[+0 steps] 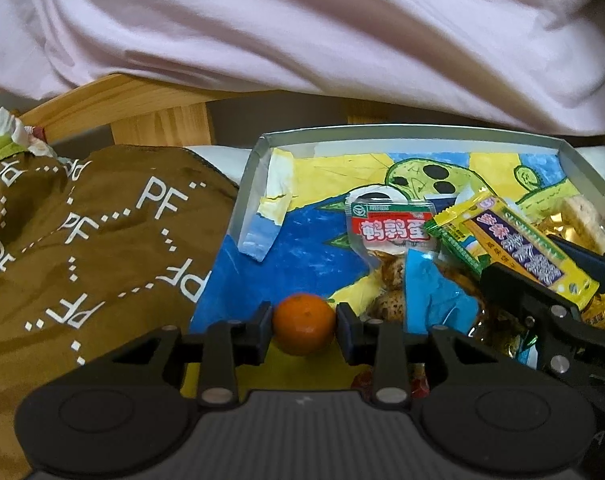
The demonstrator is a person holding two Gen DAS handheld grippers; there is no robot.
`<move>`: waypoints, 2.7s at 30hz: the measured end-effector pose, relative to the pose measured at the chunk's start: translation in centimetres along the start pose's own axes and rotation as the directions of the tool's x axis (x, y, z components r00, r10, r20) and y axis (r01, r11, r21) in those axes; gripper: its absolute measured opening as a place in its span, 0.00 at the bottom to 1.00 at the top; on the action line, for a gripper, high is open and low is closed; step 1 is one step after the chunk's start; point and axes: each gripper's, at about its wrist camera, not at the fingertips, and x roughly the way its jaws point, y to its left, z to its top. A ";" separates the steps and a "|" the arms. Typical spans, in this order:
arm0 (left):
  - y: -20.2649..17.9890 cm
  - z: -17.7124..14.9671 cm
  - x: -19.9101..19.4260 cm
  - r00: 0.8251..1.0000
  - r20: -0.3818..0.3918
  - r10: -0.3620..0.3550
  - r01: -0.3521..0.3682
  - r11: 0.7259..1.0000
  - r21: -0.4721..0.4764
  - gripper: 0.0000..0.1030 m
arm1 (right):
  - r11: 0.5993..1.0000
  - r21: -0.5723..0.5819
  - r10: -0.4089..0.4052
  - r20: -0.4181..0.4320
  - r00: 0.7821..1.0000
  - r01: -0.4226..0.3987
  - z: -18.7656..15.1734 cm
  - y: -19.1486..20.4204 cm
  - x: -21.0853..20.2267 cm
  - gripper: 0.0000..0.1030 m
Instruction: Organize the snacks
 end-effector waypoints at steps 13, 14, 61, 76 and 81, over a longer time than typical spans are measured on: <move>1.1 0.1 -2.4 0.999 0.052 -0.009 0.013 0.996 -0.091 0.67 | 0.999 0.008 -0.047 0.037 0.998 0.047 0.2 -0.4 -1.3 0.62; 1.1 0.1 -2.7 0.998 0.058 -0.007 0.013 0.995 -0.097 0.71 | 0.999 0.011 -0.051 0.039 0.998 0.051 0.3 -0.5 -1.4 0.63; 0.6 -5.5 -24.6 0.967 0.253 0.016 0.035 0.980 -0.194 1.00 | 0.987 0.074 -0.150 0.061 0.987 0.145 4.7 -1.5 -24.2 0.99; 0.9 -10.1 -25.9 0.969 0.247 0.028 0.010 0.988 -0.153 1.00 | 0.987 0.098 -0.130 0.013 0.991 0.128 1.9 0.9 -27.2 0.99; 1.4 -10.8 -25.5 0.971 0.238 0.028 0.009 0.988 -0.152 1.00 | 0.981 0.120 -0.153 -0.027 0.988 0.156 0.7 1.1 -27.3 0.99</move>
